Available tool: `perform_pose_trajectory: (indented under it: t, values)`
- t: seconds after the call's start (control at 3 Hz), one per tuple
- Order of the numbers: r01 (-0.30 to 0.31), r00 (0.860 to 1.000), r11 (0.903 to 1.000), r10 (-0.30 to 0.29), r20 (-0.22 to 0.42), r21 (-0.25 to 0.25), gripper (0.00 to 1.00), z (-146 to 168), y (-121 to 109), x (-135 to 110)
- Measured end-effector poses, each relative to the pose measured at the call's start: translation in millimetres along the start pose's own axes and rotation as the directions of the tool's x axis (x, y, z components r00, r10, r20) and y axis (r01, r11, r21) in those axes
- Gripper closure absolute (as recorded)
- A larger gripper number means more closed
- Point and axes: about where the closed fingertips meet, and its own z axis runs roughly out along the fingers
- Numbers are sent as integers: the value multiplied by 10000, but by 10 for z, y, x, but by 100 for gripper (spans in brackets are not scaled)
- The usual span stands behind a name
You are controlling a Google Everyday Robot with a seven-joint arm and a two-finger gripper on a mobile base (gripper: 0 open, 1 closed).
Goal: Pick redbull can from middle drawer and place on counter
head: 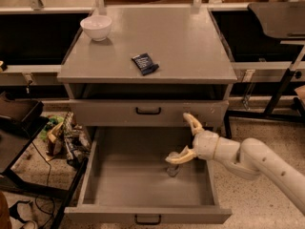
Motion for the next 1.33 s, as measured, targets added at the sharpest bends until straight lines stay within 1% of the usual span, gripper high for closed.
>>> perform_pose_trajectory:
  t: [0.33, 0.67, 1.0, 1.33]
  values:
    - [-290, 9996, 9990, 291, 40, -350, 0, 106, 106, 470]
    - [-358, 9993, 9987, 360, 54, -364, 0, 113, 120, 502]
    - [-459, 9988, 9959, 471, 138, -778, 0, 236, 179, 576]
    - [-654, 9973, 9891, 691, 239, -1322, 0, 341, 333, 796]
